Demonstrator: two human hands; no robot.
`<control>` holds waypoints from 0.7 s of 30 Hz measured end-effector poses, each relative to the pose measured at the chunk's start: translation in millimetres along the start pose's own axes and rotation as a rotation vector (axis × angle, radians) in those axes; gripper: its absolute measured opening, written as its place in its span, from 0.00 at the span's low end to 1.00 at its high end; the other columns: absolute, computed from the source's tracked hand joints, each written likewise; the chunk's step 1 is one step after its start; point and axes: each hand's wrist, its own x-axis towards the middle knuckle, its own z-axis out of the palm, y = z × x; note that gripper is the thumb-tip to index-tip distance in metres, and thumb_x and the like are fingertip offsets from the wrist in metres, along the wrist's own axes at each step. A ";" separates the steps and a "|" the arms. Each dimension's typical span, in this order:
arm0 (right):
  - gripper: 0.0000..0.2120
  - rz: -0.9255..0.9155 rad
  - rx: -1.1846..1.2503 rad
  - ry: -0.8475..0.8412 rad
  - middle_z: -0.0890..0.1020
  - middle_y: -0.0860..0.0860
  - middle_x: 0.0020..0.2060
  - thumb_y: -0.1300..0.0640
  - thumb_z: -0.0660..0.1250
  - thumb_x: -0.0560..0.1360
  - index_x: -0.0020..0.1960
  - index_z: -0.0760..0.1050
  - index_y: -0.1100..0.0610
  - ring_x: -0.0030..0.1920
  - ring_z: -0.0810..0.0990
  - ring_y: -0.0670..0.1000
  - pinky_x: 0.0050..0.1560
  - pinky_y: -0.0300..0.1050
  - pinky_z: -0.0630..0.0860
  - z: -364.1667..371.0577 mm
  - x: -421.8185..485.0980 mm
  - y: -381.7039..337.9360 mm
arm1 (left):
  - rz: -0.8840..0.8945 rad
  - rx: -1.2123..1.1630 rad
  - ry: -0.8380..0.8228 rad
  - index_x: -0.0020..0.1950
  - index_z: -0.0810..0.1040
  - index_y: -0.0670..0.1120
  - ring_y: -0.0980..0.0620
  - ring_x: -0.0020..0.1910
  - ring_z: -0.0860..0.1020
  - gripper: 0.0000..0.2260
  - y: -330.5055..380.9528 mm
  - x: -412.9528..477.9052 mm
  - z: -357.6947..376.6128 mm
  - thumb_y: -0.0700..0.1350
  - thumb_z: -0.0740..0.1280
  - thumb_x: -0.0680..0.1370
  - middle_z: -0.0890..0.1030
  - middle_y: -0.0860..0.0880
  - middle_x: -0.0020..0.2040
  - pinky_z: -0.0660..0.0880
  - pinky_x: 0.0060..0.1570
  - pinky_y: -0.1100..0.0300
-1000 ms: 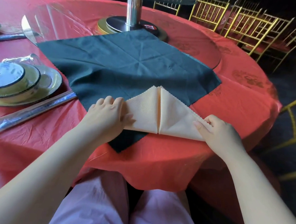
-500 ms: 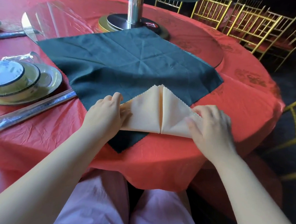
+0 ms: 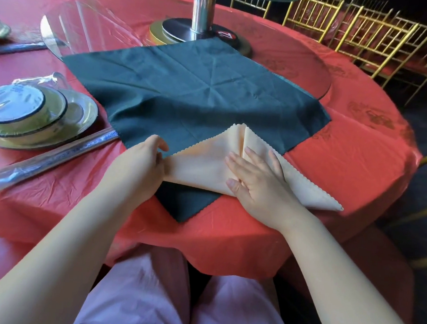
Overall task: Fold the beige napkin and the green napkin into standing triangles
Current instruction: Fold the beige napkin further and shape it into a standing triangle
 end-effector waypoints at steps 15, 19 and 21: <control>0.29 0.043 -0.036 -0.082 0.46 0.40 0.75 0.41 0.38 0.77 0.76 0.44 0.47 0.74 0.40 0.39 0.73 0.49 0.32 2.4 0.1 2.6 | 0.144 0.037 0.121 0.48 0.77 0.43 0.41 0.39 0.74 0.10 -25.0 -12.8 -10.0 0.48 0.70 0.72 0.71 0.50 0.31 0.67 0.40 0.53; 0.30 0.036 -0.042 -0.089 0.45 0.40 0.75 0.41 0.37 0.76 0.76 0.44 0.47 0.74 0.40 0.39 0.72 0.48 0.32 1.5 -0.3 1.8 | 0.155 0.106 0.123 0.46 0.77 0.44 0.41 0.38 0.74 0.12 -23.7 -11.3 -13.1 0.50 0.72 0.70 0.69 0.52 0.29 0.69 0.40 0.52; 0.26 0.039 -0.045 -0.096 0.45 0.41 0.76 0.43 0.39 0.80 0.76 0.44 0.48 0.74 0.40 0.40 0.73 0.48 0.32 1.1 -0.9 1.4 | 0.118 0.164 0.110 0.51 0.77 0.45 0.40 0.46 0.74 0.13 -18.9 -7.7 -15.6 0.50 0.72 0.70 0.75 0.48 0.37 0.69 0.47 0.49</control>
